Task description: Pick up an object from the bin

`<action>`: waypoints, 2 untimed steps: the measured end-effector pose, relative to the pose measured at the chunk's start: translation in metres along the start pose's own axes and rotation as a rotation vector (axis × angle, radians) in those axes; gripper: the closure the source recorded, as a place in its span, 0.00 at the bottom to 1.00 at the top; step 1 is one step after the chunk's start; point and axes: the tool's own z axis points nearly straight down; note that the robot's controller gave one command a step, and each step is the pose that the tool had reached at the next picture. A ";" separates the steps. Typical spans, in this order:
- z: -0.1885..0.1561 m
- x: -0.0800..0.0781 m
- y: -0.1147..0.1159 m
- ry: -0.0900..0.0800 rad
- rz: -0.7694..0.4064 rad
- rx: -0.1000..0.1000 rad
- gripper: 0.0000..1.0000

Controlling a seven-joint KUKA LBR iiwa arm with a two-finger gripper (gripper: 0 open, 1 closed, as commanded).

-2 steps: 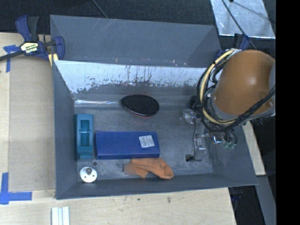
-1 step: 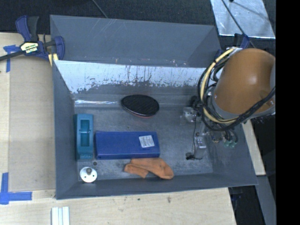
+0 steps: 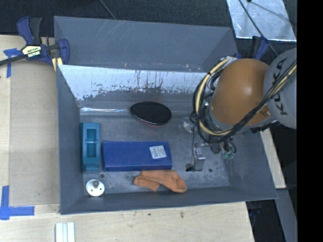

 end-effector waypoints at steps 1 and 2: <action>0.016 -0.002 0.051 0.012 0.014 0.000 0.00; 0.046 0.006 0.074 0.002 -0.051 -0.007 0.00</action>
Offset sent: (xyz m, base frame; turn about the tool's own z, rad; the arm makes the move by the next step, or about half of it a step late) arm -0.0188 0.0511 -0.0747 -0.0819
